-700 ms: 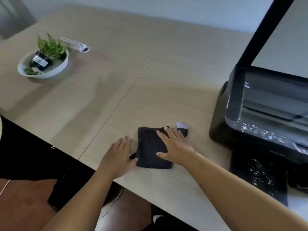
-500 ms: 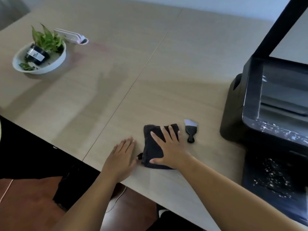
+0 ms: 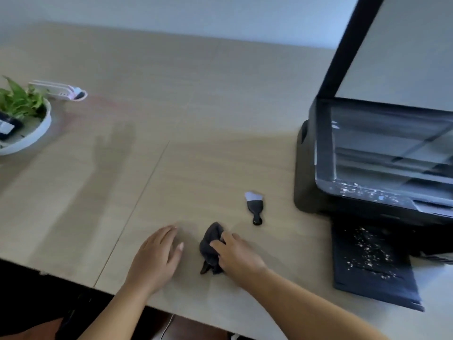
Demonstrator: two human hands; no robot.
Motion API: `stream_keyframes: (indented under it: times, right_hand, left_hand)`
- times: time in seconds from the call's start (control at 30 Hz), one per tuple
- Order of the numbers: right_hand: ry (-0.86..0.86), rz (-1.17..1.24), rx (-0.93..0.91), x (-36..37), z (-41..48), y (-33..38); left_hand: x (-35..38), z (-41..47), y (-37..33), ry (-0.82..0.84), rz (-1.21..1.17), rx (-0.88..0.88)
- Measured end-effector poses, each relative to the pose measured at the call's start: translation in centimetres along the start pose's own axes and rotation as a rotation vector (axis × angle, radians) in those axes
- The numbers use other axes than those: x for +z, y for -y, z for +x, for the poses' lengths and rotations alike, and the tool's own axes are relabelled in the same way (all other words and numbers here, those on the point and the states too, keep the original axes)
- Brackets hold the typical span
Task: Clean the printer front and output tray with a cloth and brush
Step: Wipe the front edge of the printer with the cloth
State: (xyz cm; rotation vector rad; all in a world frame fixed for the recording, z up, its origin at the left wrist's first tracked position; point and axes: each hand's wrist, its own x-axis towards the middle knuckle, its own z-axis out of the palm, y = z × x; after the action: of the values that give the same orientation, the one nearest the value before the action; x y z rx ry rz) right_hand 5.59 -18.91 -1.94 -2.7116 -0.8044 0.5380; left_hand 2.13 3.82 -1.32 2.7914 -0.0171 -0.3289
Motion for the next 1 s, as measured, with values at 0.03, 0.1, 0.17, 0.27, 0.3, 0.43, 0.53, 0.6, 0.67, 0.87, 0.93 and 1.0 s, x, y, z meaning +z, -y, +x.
stream_keyframes:
  times: [0.03,0.1,0.17,0.27,0.3,0.43,0.53,0.6,0.67,0.87,0.93,1.0]
  right_hand:
    - [-0.037,0.027,0.016,-0.2,-0.7,-0.6]
    - [-0.102,0.104,0.049,-1.0,-2.2,-1.4]
    - [-0.228,0.190,0.110,-2.6,-4.4,-2.6]
    - [-0.428,0.276,0.215,-5.7,-8.0,-4.7]
    - [-0.488,0.282,0.249,-6.6,-9.3,-5.5]
    - [-0.681,0.256,0.403,-9.0,-13.5,-8.1]
    - [-0.787,0.264,0.456,-11.2,-15.5,-9.9]
    - [-0.834,0.189,0.444,-12.8,-15.8,-10.8]
    - [-0.841,0.098,0.453,-14.2,-15.7,-11.4]
    - [-0.789,-0.013,0.532,-14.1,-12.7,-11.9]
    - [-0.776,0.012,0.577,-13.7,-11.5,-11.7]
    - [-0.791,-0.016,0.622,-13.3,-10.8,-11.6]
  left_hand:
    - [-0.7,0.9,-0.7,-0.017,0.003,0.027]
    - [-2.2,2.8,-2.1,-0.053,-0.011,0.066]
    - [-3.5,5.1,-4.9,-0.077,-0.034,0.123]
    - [-5.2,8.7,-10.4,-0.131,-0.085,0.256]
    - [-5.7,9.8,-12.6,-0.146,-0.102,0.318]
    - [-7.3,12.9,-20.9,-0.175,-0.139,0.526]
    - [-7.6,14.7,-25.9,-0.161,-0.097,0.645]
    - [-7.9,15.9,-28.3,-0.132,-0.057,0.704]
    - [-8.2,17.0,-30.0,-0.097,-0.011,0.743]
    - [-7.3,19.9,-32.8,-0.006,0.057,0.836]
    - [-6.7,20.6,-33.3,0.030,0.040,0.842]
    - [-6.2,21.1,-33.5,0.041,-0.009,0.847]
